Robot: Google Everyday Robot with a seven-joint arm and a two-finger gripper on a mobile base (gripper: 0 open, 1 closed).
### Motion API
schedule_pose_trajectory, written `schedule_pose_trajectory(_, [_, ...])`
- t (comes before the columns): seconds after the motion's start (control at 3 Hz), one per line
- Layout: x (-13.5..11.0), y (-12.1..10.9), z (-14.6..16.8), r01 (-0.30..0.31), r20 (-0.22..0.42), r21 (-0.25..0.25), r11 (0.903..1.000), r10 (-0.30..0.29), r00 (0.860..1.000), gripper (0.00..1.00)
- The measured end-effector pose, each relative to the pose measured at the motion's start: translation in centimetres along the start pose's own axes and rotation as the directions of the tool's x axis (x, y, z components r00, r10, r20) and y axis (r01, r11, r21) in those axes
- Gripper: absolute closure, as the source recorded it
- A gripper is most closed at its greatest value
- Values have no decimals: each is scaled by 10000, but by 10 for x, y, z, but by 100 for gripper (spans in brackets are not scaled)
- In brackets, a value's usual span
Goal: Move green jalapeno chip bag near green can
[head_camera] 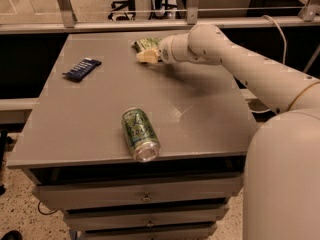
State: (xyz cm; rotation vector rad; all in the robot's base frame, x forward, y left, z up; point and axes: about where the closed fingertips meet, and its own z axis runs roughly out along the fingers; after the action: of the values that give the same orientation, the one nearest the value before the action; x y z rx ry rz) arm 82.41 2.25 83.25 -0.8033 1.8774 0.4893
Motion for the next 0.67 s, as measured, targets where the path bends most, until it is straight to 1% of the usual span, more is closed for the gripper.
schedule_pose_trajectory(0.33, [5, 1, 3, -113, -144, 112, 9999, 115, 9998, 64])
schedule_pose_trajectory(0.67, [4, 1, 3, -112, -145, 113, 9999, 114, 9998, 87])
